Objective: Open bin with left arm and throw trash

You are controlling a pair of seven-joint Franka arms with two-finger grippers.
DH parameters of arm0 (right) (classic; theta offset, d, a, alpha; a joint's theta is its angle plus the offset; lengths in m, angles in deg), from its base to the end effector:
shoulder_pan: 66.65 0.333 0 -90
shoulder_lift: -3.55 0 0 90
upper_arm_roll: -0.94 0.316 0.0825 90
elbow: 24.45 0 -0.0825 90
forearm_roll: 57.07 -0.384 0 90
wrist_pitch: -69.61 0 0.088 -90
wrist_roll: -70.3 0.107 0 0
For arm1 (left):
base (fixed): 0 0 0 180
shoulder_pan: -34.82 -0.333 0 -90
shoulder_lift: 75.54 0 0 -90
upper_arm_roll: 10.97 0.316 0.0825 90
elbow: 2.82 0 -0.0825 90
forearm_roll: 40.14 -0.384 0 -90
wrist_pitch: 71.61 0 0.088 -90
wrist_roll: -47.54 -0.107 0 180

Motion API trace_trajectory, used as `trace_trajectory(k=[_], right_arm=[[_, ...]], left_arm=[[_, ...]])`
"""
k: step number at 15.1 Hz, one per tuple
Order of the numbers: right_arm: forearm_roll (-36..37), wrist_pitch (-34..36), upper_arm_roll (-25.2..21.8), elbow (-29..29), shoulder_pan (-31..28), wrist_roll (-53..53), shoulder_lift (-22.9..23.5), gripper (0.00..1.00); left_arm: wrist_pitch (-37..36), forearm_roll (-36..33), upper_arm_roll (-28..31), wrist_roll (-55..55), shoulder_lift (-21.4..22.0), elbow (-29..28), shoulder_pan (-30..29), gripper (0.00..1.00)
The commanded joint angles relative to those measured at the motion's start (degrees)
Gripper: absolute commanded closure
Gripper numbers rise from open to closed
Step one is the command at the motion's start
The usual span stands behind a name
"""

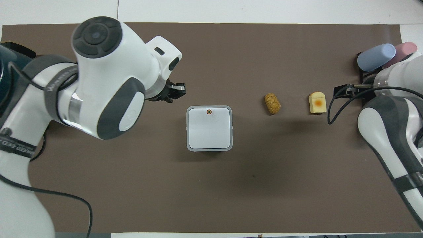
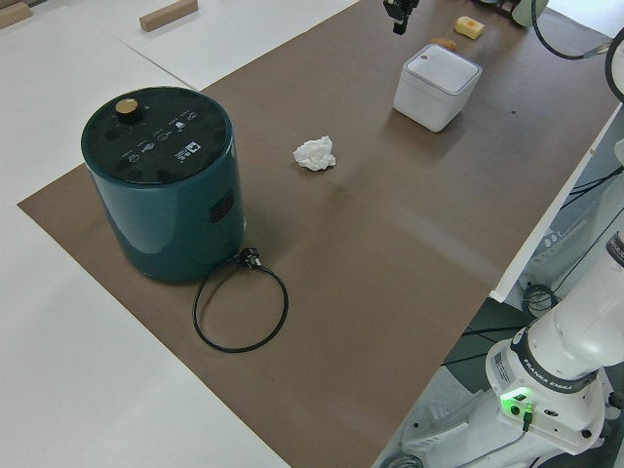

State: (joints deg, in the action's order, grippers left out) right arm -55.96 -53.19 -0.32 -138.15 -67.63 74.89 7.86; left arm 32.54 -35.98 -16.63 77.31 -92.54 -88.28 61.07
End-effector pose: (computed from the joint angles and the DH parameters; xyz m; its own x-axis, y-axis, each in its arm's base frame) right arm 0.5799 -0.0233 0.4351 0.9905 -0.1081 0.0846 -0.1095 -0.9939 0.0120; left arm 0.5570 -0.3447 0.5056 0.9996 -0.0171 -0.0237 -0.0147 -0.9948 0.1012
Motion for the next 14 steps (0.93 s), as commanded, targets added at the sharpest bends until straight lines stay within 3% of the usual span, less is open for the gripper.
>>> trace_trajectory(k=[1, 6, 9, 14], right_arm=[[-0.14, -6.39, 0.46, -3.99, -0.16, -1.52, 0.95, 0.00], [-0.23, -16.58, 0.55, -7.68, 0.98, -1.60, 4.91, 0.00], [-0.32, -17.56, 0.73, -7.68, 3.34, -1.69, 6.76, 0.00], [-0.32, -22.56, 0.64, -10.66, 1.86, -8.88, 7.47, 0.00]], left_arm=[[2.37, 1.46, 0.92, 2.39, -3.29, 2.84, 2.92, 1.00], [5.72, 2.08, 1.00, 2.48, -3.83, 0.12, 5.99, 1.00], [7.21, 1.99, 1.01, 3.27, -3.92, -2.50, 7.32, 1.00], [10.19, 1.99, 1.01, 4.85, -4.35, -4.62, 8.37, 1.00]])
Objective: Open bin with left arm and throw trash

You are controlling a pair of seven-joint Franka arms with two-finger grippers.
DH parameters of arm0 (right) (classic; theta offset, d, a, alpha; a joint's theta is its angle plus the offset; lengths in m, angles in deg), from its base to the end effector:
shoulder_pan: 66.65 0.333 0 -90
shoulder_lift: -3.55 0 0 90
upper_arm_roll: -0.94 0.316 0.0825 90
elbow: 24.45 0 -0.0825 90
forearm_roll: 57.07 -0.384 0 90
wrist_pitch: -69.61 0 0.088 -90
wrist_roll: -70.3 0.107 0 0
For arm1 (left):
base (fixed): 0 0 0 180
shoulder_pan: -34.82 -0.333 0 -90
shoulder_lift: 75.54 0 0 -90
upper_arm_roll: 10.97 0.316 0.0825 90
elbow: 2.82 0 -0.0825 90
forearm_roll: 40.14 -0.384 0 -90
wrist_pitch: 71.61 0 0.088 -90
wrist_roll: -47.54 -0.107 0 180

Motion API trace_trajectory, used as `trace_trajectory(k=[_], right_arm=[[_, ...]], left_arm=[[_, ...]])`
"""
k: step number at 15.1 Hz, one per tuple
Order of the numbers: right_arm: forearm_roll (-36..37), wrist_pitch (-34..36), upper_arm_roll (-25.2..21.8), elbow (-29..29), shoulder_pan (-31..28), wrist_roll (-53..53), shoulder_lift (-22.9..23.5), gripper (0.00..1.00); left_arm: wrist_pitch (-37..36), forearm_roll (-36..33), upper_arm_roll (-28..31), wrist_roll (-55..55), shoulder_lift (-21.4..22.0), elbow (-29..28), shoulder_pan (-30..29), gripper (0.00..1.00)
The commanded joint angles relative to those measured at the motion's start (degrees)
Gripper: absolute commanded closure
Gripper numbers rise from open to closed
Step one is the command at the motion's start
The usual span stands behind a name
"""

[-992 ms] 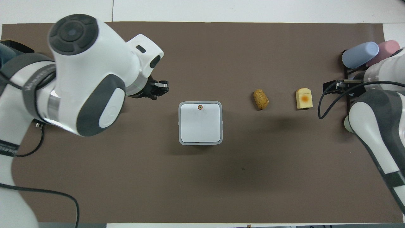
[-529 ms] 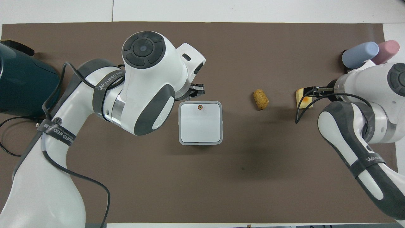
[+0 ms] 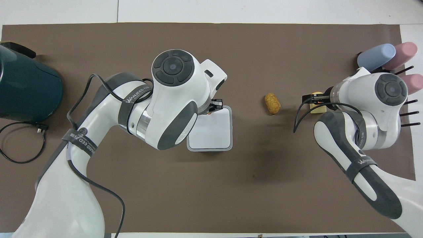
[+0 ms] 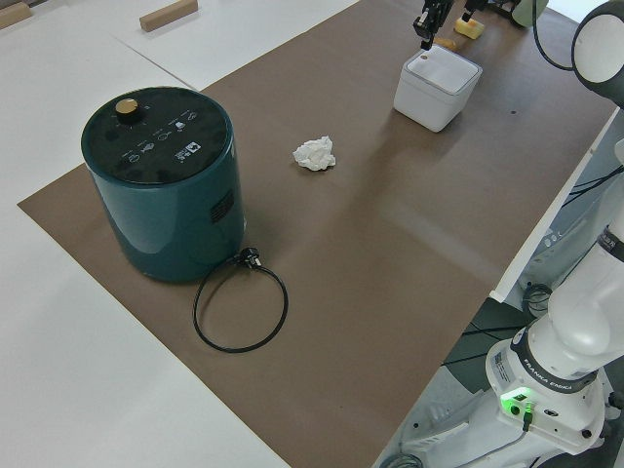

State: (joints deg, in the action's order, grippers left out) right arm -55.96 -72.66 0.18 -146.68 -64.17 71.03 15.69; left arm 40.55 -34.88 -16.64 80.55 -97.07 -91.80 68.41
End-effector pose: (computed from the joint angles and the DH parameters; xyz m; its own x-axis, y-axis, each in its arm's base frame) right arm 0.5809 0.0177 0.3212 0.9900 0.0330 0.1375 0.0312 -0.9994 0.0149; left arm 0.5220 -0.4236 0.4365 0.9966 -0.0707 -0.0432 -0.0652 -0.9909 0.1174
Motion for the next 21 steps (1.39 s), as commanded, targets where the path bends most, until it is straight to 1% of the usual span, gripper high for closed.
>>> trace_trajectory(k=[1, 4, 7, 8, 9, 10, 11, 14, 17, 18, 21], right_arm=[[-0.32, -4.49, 0.14, -3.00, -2.12, -6.34, -0.45, 0.00], [-0.32, -8.10, 0.14, -5.38, -3.18, -7.76, -0.62, 0.00], [-0.32, -15.03, 0.23, -8.80, -3.10, -7.67, -0.54, 0.00], [-0.32, -15.49, 0.23, -9.16, -2.83, -7.76, -0.54, 0.08], [-0.32, -15.49, 0.23, -9.17, -2.48, -7.76, -0.54, 0.32], [-0.32, -15.49, 0.14, -9.08, -2.22, -7.76, -0.54, 0.73], [-0.23, -15.49, 0.23, -9.08, -2.13, -7.76, -0.54, 1.00], [-0.32, -15.14, 0.14, -8.73, -0.90, -7.41, -1.32, 1.00], [-0.32, -14.53, 0.23, -8.29, -0.55, -7.24, -3.60, 1.00], [-0.32, -12.44, 0.23, -8.03, -0.37, -6.63, -5.53, 1.00], [-0.32, -0.50, 0.23, -5.57, -0.37, -6.00, -11.85, 1.00]], left_arm=[[2.80, 0.90, 1.01, 2.05, -0.18, -1.11, 1.04, 1.00], [2.98, 0.81, 1.01, 2.15, -0.27, -1.11, 1.91, 1.00], [4.03, 0.81, 1.01, 2.15, -0.62, -2.16, 2.18, 1.00], [4.04, 0.81, 1.01, 2.15, -0.53, -2.16, 2.18, 1.00], [4.12, 0.81, 1.01, 2.15, -0.53, -2.25, 2.18, 1.00], [4.13, 0.81, 1.01, 2.15, -0.53, -2.34, 2.18, 1.00], [4.13, 0.72, 1.01, 2.15, -0.53, -2.60, 2.18, 1.00], [4.21, 0.46, 1.01, 2.15, -0.53, -3.13, 2.27, 1.00], [5.09, 0.20, 1.01, 2.15, -0.53, -4.09, 2.70, 1.00], [5.70, 0.20, 1.09, 2.23, -0.53, -4.79, 3.23, 1.00], [7.55, -0.50, 1.10, 2.15, -0.53, -6.46, 3.41, 1.00]])
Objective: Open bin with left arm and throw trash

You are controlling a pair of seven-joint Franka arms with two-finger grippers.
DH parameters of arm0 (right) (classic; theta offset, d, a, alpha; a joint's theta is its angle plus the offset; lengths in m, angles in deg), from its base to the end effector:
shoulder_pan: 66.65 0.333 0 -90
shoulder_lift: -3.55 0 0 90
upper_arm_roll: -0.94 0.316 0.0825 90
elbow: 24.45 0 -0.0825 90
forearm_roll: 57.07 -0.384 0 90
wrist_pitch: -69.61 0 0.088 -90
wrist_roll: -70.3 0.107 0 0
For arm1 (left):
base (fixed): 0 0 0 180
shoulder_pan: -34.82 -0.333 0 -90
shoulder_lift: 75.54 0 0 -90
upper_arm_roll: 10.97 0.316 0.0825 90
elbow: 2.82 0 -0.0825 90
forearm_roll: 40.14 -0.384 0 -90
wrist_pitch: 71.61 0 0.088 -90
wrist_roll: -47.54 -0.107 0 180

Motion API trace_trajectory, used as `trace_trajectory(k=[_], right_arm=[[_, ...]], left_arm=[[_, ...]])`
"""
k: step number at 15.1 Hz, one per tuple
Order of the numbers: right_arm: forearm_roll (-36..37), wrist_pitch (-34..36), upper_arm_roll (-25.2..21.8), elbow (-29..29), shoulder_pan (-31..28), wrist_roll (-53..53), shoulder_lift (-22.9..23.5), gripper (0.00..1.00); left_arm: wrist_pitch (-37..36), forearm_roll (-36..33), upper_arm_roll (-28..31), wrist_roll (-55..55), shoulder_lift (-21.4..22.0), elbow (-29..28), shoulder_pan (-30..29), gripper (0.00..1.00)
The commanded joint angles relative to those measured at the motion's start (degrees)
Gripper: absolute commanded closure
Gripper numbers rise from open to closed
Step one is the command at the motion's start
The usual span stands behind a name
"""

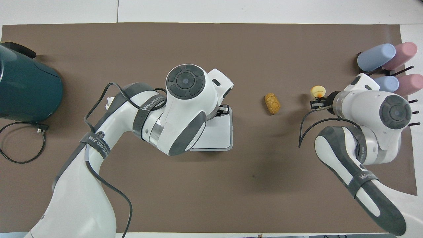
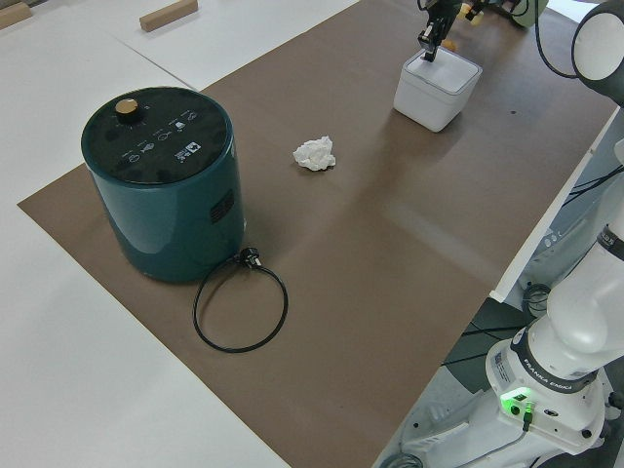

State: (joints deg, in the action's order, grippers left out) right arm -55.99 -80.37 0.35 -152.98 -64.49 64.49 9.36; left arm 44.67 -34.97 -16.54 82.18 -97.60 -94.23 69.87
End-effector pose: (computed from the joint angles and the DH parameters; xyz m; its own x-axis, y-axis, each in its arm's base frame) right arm 0.5597 0.0158 0.3503 0.9530 0.1439 0.2666 0.1378 -0.9896 0.0417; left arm 0.5128 -0.4363 0.4165 0.9978 -0.0601 -0.0285 -0.0561 -0.9906 0.1249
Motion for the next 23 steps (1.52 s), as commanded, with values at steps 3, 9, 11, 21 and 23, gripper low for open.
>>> trace_trajectory(k=[3, 9, 11, 21, 23], right_arm=[[-0.28, 16.10, 1.11, 1.27, 0.04, 3.07, -11.76, 1.00], [-7.19, 19.37, 8.13, 1.97, 0.04, 14.42, -14.94, 1.00], [-10.56, 19.20, 9.28, 2.14, 0.04, 14.87, -14.94, 1.00], [-22.34, 5.77, 14.91, 4.95, 9.95, 44.11, -8.81, 1.00], [-22.43, 3.47, 14.91, 5.48, 12.07, 46.67, -6.60, 1.00]], left_arm=[[2.91, -1.30, 1.00, 0.43, 0.00, -3.87, 1.94, 1.00], [-4.38, -0.95, 1.26, 0.08, 4.21, -1.06, 1.15, 1.00], [-7.28, -0.95, 1.44, -0.27, 7.11, -1.06, 0.63, 1.00], [-22.31, -0.78, 1.53, -15.28, 19.33, -1.23, -11.84, 1.00], [-24.68, -0.78, 1.53, -19.50, 20.56, -1.23, -14.65, 1.00]])
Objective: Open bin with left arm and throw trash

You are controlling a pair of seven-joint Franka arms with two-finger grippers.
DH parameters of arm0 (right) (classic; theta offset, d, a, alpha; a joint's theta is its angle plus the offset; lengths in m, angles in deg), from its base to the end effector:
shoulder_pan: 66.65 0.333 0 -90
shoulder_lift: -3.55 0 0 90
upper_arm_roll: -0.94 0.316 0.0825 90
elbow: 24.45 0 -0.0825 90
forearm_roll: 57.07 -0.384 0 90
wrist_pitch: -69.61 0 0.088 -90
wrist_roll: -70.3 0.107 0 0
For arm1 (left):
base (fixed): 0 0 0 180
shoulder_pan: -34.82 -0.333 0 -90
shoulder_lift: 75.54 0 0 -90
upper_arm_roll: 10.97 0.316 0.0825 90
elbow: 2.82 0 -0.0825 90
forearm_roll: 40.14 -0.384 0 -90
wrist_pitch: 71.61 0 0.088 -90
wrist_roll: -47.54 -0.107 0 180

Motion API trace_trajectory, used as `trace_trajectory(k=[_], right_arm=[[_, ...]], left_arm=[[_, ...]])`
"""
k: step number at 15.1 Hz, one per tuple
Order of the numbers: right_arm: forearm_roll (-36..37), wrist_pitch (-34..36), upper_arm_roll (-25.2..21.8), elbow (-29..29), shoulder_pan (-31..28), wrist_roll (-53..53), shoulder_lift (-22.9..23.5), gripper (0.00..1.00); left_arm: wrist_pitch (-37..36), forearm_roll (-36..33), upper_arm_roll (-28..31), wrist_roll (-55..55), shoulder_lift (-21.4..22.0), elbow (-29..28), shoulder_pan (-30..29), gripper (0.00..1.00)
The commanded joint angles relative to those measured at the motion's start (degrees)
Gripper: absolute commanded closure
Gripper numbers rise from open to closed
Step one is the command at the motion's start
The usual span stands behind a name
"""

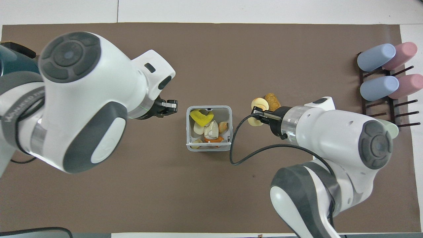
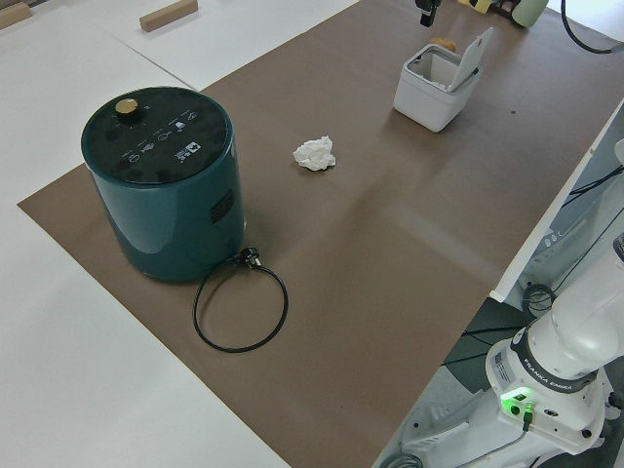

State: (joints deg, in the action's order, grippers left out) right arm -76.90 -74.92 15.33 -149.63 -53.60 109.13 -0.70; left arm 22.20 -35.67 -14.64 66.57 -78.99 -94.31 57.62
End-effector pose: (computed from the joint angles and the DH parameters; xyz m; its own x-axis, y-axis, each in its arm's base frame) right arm 0.4924 0.2543 0.4631 0.8894 -0.4436 0.1106 -0.3565 -0.8243 -0.4397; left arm 0.5134 -0.2633 0.5843 0.9911 -0.1250 -0.0453 -0.1216 -0.9901 0.0706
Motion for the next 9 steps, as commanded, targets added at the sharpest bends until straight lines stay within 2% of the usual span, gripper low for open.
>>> trace_trajectory(k=[1, 2, 3, 4, 7, 8, 9], right_arm=[[-1.61, -2.34, -0.07, 2.31, 2.06, 2.56, 4.16, 1.00], [-2.66, -2.34, -0.07, 2.48, 3.46, 3.00, 4.60, 1.00], [-4.67, -2.34, -0.07, 2.48, 4.95, 3.09, 4.78, 1.00], [-5.91, -2.43, -0.07, 2.48, 6.10, 3.09, 5.13, 1.00], [-6.10, -2.34, -0.07, 2.48, 7.95, 3.09, 6.01, 1.00], [-6.10, -2.43, -0.07, 2.48, 7.95, 3.09, 6.01, 0.97], [-6.10, -2.43, -0.07, 2.75, 7.95, 3.09, 6.10, 0.33]], left_arm=[[-2.75, -0.08, -0.28, -5.83, 2.30, -1.24, -3.72, 1.00], [-2.84, -0.08, -0.28, -7.68, 2.39, -1.41, -4.87, 0.95], [-2.32, -0.08, -0.28, -8.31, 2.39, -1.85, -6.01, 0.11], [-1.62, -0.08, -0.19, -8.75, 2.92, -2.99, -7.24, 0.00], [5.57, -0.08, -0.19, -13.05, 5.72, -10.79, -11.11, 0.00], [8.20, -0.08, -0.19, -14.36, 6.43, -13.95, -12.60, 0.00], [11.10, -0.08, -0.19, -16.12, 6.44, -16.77, -13.74, 0.00]])
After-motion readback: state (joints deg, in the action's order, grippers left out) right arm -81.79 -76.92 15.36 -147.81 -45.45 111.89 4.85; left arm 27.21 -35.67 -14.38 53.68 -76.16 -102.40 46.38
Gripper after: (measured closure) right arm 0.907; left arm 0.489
